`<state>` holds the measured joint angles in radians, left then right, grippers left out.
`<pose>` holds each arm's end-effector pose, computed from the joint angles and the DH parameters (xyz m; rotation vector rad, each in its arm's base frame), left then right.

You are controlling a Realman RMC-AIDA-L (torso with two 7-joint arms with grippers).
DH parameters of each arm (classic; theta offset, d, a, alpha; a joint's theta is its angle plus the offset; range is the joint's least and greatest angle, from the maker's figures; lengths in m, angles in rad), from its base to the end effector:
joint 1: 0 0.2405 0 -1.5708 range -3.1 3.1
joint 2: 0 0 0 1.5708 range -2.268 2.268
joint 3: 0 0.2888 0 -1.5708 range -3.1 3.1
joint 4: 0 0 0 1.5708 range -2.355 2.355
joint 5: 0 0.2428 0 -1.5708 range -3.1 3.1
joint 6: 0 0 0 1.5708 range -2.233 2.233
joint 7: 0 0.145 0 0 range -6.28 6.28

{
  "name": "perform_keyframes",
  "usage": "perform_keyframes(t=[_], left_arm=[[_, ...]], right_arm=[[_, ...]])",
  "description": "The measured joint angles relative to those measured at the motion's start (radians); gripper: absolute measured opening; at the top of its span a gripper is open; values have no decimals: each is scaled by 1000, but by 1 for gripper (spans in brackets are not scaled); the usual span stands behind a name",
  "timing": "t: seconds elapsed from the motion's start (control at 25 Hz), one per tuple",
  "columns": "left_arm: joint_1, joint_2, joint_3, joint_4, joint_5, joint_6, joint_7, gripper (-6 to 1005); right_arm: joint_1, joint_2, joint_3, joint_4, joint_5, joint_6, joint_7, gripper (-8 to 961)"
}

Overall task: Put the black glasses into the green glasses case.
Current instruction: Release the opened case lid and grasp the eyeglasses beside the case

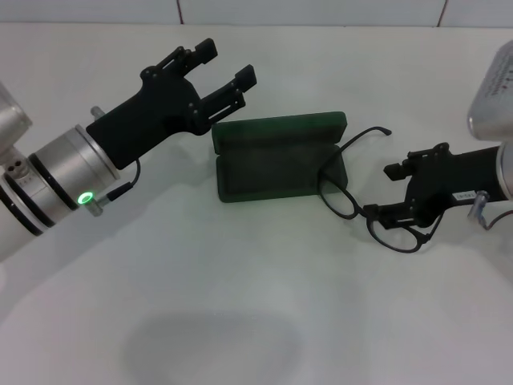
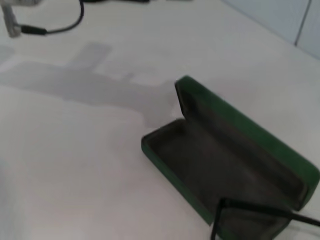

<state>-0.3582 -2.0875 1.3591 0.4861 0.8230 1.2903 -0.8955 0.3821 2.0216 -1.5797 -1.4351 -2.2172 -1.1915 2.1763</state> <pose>-0.2961 0.3592 -0.0513 -2.1856 -0.4922 -1.1313 0.1923 0.3810 -0.0369 -2.7455 0.4106 -0.0656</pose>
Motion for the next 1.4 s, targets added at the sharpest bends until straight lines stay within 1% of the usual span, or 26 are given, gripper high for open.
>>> perform_keyframes(t=[0.24, 0.48, 0.56, 0.68, 0.8, 1.0, 1.2, 1.4], left_arm=[[-18, 2, 0, 0, 4, -5, 0, 787], [-33, 0, 0, -4, 5, -7, 1, 787], [-35, 0, 0, -7, 6, -9, 2, 787], [-35, 0, 0, -7, 4, -10, 5, 786], [-35, 0, 0, -8, 2, -10, 6, 786], [-29, 1, 0, -9, 1, -10, 1, 786], [-28, 2, 0, -9, 1, -10, 1, 786], [-28, 3, 0, -9, 4, -9, 1, 786]], right_arm=[[51, 2, -6, 74, -11, 0, 7, 704], [127, 3, -42, 166, -13, 12, 13, 687], [149, 5, -53, 193, -13, 16, 15, 523], [173, 5, -65, 228, -14, 22, 21, 525], [184, 5, -70, 241, -14, 24, 30, 527], [186, 4, -71, 231, -30, 17, 56, 460], [190, 4, -74, 227, -68, 1, 102, 446], [192, 5, -91, 227, -72, 9, 109, 433]])
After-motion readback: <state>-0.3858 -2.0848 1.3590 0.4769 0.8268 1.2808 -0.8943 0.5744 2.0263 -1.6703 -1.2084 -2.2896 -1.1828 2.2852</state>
